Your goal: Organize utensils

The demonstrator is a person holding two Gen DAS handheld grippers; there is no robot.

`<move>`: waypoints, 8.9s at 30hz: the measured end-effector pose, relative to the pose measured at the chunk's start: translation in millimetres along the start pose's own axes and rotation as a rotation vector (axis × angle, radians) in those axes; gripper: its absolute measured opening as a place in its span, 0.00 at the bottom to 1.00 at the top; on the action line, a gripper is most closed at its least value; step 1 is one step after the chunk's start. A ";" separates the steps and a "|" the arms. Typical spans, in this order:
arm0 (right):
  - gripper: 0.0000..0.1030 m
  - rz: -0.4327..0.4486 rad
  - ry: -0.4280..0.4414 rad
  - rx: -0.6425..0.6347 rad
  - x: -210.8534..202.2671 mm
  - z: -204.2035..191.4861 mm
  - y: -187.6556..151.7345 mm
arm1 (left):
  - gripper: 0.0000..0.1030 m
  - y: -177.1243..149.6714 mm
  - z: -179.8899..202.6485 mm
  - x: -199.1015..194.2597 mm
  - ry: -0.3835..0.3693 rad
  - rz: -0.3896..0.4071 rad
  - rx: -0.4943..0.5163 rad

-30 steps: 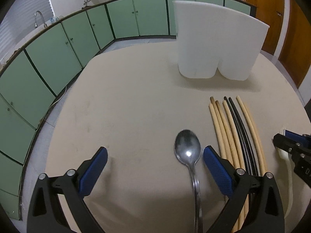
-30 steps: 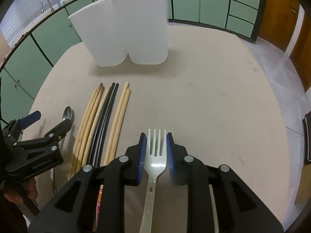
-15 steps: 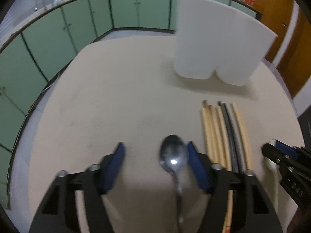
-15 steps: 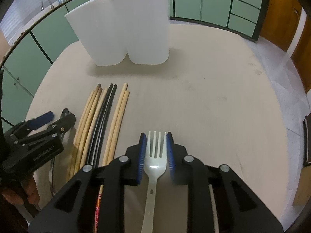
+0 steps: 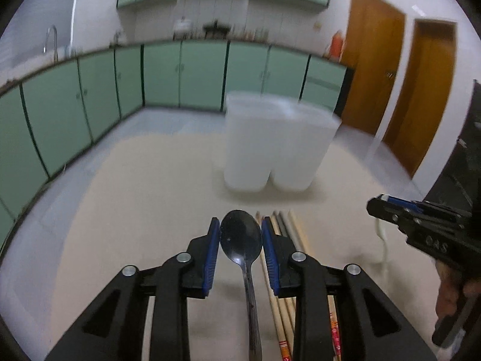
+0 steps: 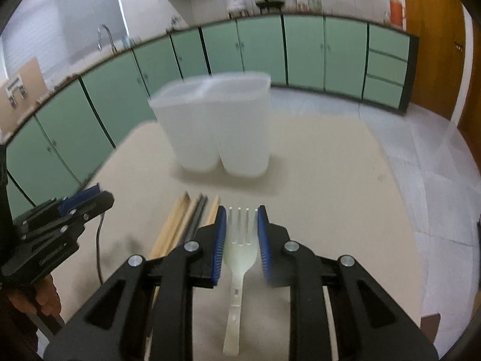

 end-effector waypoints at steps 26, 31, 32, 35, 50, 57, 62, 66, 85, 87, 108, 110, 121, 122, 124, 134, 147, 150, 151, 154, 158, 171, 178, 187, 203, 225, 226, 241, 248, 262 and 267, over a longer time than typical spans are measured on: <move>0.19 0.245 0.040 -0.017 -53.6 5.0 89.9 | 0.26 67.2 19.6 -68.0 -0.019 0.308 0.044; 0.19 0.329 0.064 -0.005 -62.6 11.4 134.3 | 0.26 109.3 21.0 -87.8 -0.051 0.393 0.042; 0.19 0.351 0.065 -0.005 -63.4 12.2 146.0 | 0.26 120.0 21.3 -90.0 -0.051 0.412 0.046; 0.19 0.388 0.071 -0.003 -61.8 14.6 170.2 | 0.26 151.0 22.5 -89.1 -0.060 0.455 0.046; 0.19 0.283 0.041 0.034 41.1 25.9 198.6 | 0.22 199.8 7.4 27.6 -0.111 0.337 -0.050; 0.33 0.215 0.069 0.013 50.8 16.5 166.1 | 0.29 168.5 -3.5 18.2 -0.075 0.302 -0.041; 0.43 0.240 0.066 0.069 28.2 22.5 140.6 | 0.37 143.3 -11.8 3.6 -0.040 0.261 -0.046; 0.44 0.235 0.081 0.073 5.5 18.7 107.3 | 0.43 114.4 -14.8 -9.9 -0.029 0.228 -0.046; 0.44 0.030 0.063 0.139 1.7 9.1 -11.0 | 0.45 -33.8 -21.2 52.8 0.016 -0.257 0.029; 0.44 0.031 0.068 0.135 1.7 5.6 -10.6 | 0.45 -35.1 -18.6 59.5 0.021 -0.281 0.043; 0.44 0.007 0.069 0.108 8.9 -2.5 -7.5 | 0.06 -43.0 -17.5 68.3 0.011 -0.335 0.047; 0.44 0.002 0.067 0.102 9.4 -4.0 -9.3 | 0.06 -40.5 -17.0 61.5 0.004 -0.308 0.031; 0.44 0.014 0.089 0.064 3.6 -19.2 -5.1 | 0.03 5.7 -20.0 -5.4 -0.058 -0.020 -0.020; 0.44 0.014 0.092 0.061 3.2 -20.7 -4.6 | 0.03 10.1 -18.6 -6.1 -0.062 -0.003 -0.019; 0.44 0.013 0.093 0.061 2.4 -21.3 -4.8 | 0.03 15.7 -15.7 -12.6 -0.067 0.030 -0.017; 0.44 0.066 0.091 0.057 -7.8 -18.9 20.3 | 0.03 67.5 -9.3 -41.2 -0.088 0.209 -0.012; 0.44 0.151 0.079 0.075 -13.5 -4.5 64.2 | 0.03 176.0 -3.0 -6.1 -0.131 0.429 -0.030; 0.44 0.156 0.078 0.090 -10.2 0.0 71.7 | 0.03 180.5 -8.3 17.6 -0.123 0.431 -0.047; 0.44 0.157 0.078 0.095 -9.1 1.6 73.6 | 0.03 180.9 -9.7 24.5 -0.127 0.426 -0.057; 0.44 0.156 0.075 0.106 -7.8 4.0 75.6 | 0.03 176.6 -10.7 45.6 -0.129 0.402 -0.060; 0.44 0.144 0.072 0.113 -6.7 7.3 71.2 | 0.03 167.1 -9.1 69.4 -0.125 0.342 -0.046; 0.44 0.113 0.064 0.114 -8.6 4.2 47.6 | 0.21 109.1 -9.4 18.2 -0.064 0.253 -0.057; 0.44 0.075 0.062 0.099 -14.7 -6.0 10.9 | 0.25 43.5 3.9 -6.6 -0.048 0.126 -0.043; 0.44 0.003 0.024 0.110 -20.4 -16.7 -56.5 | 0.29 -38.8 11.1 -15.6 -0.033 -0.039 -0.032; 0.44 -0.097 0.033 0.038 -45.7 -59.0 -148.1 | 0.31 -118.7 28.3 -33.0 -0.044 -0.185 0.033; 0.37 -0.087 0.009 -0.003 -67.1 -51.3 -173.2 | 0.41 -137.9 23.2 -68.1 -0.040 -0.137 0.068; 0.37 -0.084 0.004 -0.008 -67.6 -53.1 -174.3 | 0.41 -139.6 24.8 -69.6 -0.042 -0.137 0.072; 0.25 -0.061 -0.046 -0.018 -67.2 -47.9 -175.1 | 0.43 -144.0 37.1 -75.0 -0.065 -0.135 0.067; 0.05 -0.048 -0.049 -0.014 -62.3 -46.9 -172.6 | 0.44 -147.9 43.6 -67.7 -0.072 -0.165 0.062; 0.07 -0.042 -0.041 0.001 -61.9 -50.3 -171.4 | 0.40 -145.0 33.0 -55.8 -0.029 -0.188 0.014; 0.05 -0.031 -0.040 0.032 -58.3 -46.6 -167.9 | 0.26 -143.8 37.3 -51.4 -0.018 -0.180 0.015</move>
Point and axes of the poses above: each gripper's, at about its wrist camera, not at the fingertips, and x roughly the way its jaws point, z to its right, y to its top, the point moved 6 cm from there along x, roughly the way its jaws point, and after that the axes turned 4 degrees about -y, right-handed, at the moved point
